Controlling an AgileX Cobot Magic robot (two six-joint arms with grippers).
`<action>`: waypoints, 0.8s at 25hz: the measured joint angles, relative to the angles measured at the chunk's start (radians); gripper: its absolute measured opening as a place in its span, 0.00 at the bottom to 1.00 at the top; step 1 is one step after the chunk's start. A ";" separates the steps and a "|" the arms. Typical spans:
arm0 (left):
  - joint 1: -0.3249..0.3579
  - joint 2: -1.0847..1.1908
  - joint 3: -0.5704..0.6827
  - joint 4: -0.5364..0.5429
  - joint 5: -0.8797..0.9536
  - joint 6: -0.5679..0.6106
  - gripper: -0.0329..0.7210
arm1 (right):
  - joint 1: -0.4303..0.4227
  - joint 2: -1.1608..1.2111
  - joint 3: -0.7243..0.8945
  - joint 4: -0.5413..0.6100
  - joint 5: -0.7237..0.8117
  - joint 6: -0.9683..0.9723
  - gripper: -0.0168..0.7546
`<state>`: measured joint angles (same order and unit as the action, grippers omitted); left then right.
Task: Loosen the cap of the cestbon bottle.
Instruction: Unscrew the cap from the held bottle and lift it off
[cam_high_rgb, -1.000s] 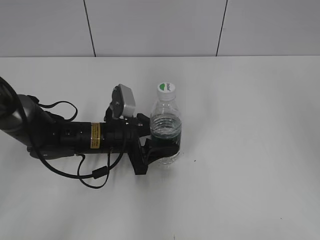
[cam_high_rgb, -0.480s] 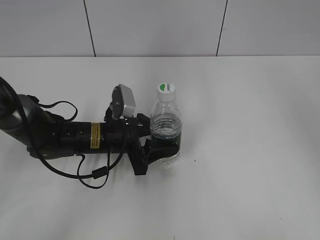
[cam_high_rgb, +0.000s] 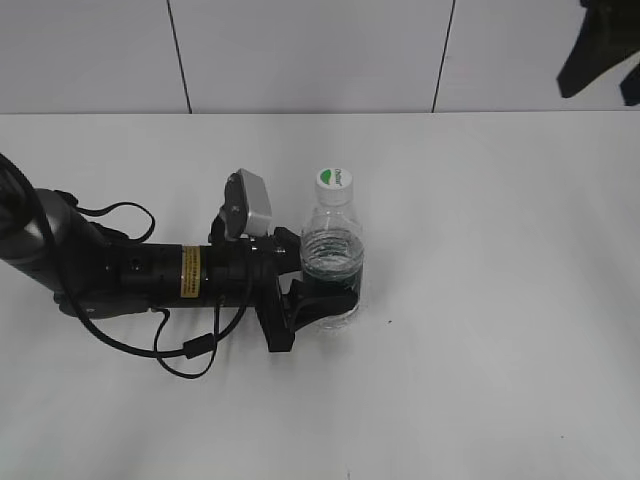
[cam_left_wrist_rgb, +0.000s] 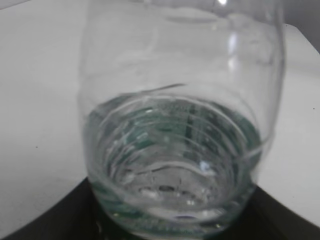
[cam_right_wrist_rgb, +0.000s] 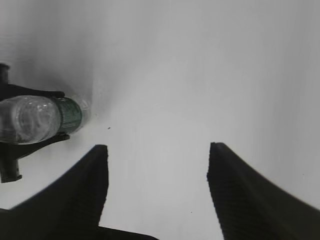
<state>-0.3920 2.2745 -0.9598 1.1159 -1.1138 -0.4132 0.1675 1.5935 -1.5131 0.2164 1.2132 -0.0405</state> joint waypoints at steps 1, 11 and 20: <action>0.000 0.000 0.000 0.001 0.000 0.001 0.59 | 0.023 0.008 -0.005 0.008 -0.004 0.008 0.64; 0.000 0.000 0.000 0.006 0.000 0.003 0.59 | 0.210 0.080 -0.029 0.043 -0.072 0.093 0.64; 0.000 0.000 0.000 0.006 0.000 0.004 0.59 | 0.320 0.147 -0.075 0.058 -0.131 0.127 0.64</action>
<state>-0.3920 2.2745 -0.9601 1.1215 -1.1138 -0.4088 0.4873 1.7403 -1.5877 0.2739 1.0827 0.0870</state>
